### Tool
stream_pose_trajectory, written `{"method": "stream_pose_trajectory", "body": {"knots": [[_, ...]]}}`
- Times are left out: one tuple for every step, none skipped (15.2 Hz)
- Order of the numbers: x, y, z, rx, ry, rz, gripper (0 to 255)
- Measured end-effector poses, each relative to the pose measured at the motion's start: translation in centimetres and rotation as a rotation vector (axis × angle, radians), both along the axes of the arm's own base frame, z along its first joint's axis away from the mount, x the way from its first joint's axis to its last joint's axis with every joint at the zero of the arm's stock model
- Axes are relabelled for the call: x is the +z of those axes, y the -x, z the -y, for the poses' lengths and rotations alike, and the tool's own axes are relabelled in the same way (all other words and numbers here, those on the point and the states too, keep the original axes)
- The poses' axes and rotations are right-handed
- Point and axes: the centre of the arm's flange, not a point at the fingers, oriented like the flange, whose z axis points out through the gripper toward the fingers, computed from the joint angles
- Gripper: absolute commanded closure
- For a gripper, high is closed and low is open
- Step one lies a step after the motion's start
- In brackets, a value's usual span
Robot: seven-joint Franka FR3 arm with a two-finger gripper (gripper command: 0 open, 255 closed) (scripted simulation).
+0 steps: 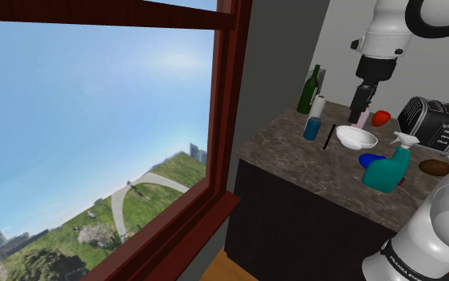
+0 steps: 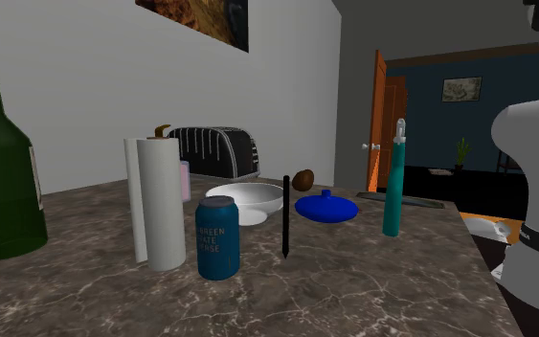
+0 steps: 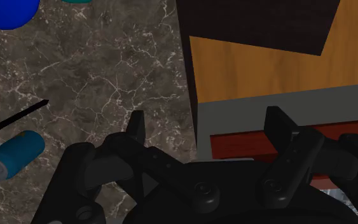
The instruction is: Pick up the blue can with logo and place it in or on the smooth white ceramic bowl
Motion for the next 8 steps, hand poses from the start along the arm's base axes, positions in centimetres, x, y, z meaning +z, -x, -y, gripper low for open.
{"method": "stream_pose_trajectory", "body": {"knots": [[0.0,0.0,0.0,0.000,0.000,0.000,0],[-0.3,-0.3,0.5,0.000,-0.002,0.000,0],[-0.6,-0.8,1.4,0.001,-0.005,0.001,0],[-0.9,-1.5,2.4,0.002,-0.008,0.001,0],[-1.3,-2.3,3.5,0.003,-0.011,0.002,0],[-1.8,-3.0,4.4,0.004,-0.014,0.003,0],[-2.1,-3.5,5.2,0.005,-0.018,0.004,0],[-2.7,-4.1,6.5,0.006,-0.021,0.005,0]]}}
